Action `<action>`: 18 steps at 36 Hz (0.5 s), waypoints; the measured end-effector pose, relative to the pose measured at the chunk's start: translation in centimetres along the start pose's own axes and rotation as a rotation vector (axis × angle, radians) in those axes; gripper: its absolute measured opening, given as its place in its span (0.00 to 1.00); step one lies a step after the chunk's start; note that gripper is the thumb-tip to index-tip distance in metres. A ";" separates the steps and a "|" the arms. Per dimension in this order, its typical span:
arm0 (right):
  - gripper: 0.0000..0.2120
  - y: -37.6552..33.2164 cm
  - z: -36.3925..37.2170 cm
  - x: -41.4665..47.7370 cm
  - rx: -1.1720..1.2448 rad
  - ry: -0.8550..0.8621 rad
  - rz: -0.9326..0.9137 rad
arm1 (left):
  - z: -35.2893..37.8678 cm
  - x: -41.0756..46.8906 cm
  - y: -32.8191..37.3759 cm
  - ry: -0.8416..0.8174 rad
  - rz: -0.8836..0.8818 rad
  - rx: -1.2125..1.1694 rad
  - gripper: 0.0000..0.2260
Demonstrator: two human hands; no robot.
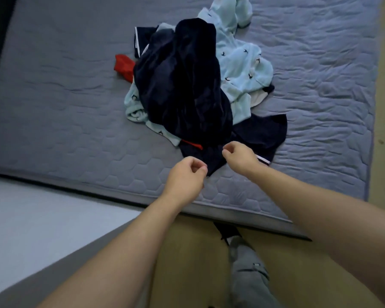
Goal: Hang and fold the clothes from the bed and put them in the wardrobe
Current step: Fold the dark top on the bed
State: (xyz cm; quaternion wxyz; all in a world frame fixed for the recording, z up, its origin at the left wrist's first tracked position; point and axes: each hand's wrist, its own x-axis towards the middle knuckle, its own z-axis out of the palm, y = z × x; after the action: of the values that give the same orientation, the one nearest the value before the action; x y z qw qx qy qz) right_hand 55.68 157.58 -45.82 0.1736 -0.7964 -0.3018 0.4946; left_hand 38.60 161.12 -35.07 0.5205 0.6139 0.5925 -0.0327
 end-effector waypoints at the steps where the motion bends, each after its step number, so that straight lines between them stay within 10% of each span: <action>1: 0.15 -0.2 0.5 2.0 -0.016 -0.006 -0.009 | 0.1 1.5 -0.4 0.001 -0.014 -0.023 0.04; 18: 0.22 1.8 5.0 20.2 0.160 -0.141 0.224 | 4.5 16.1 -6.2 0.023 -0.253 -0.179 0.05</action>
State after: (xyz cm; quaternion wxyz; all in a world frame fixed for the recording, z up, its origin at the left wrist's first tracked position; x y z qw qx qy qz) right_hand 58.44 169.28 -62.91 0.1585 -0.7721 -0.1821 0.5879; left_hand 41.23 167.69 -51.40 0.5581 0.4858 0.6716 -0.0383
